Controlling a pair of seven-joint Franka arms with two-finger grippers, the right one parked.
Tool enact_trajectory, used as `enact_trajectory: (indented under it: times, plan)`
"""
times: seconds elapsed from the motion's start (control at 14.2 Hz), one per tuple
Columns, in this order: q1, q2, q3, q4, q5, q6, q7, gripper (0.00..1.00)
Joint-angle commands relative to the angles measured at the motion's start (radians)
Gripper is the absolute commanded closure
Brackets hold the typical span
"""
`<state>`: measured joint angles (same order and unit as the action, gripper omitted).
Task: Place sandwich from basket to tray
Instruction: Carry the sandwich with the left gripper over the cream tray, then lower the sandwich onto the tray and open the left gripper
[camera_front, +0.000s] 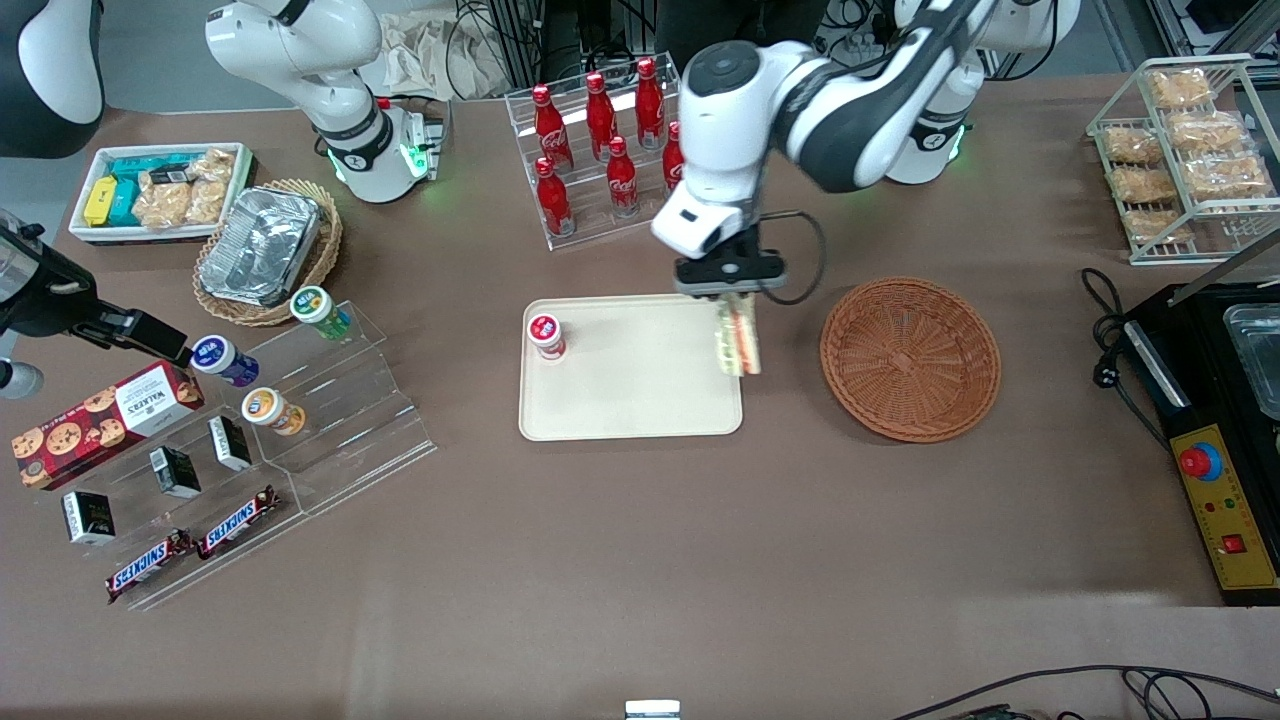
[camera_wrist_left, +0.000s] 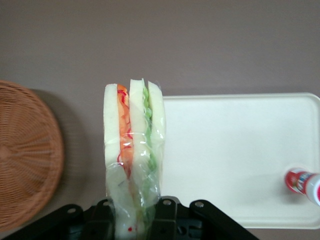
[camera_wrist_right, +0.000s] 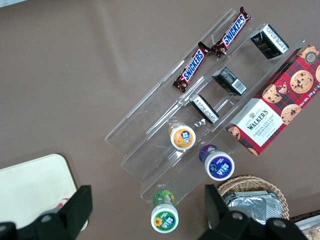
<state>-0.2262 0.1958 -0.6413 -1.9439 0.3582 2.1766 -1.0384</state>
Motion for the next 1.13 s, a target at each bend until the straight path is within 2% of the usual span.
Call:
enact_trajectory:
  times: [0.0,0.28,0.56,0.99,1.06]
  plan:
    - [-0.024,0.108,0.003,0.017,0.033,0.078,0.0,1.0]
    - [-0.022,0.23,0.005,-0.012,0.114,0.163,0.005,1.0]
    - [0.001,0.28,0.018,-0.073,0.116,0.238,0.005,1.0]
    - [0.041,0.284,0.035,-0.17,0.111,0.348,-0.003,1.0]
    - [0.041,0.284,0.038,-0.171,0.11,0.35,-0.005,0.77]
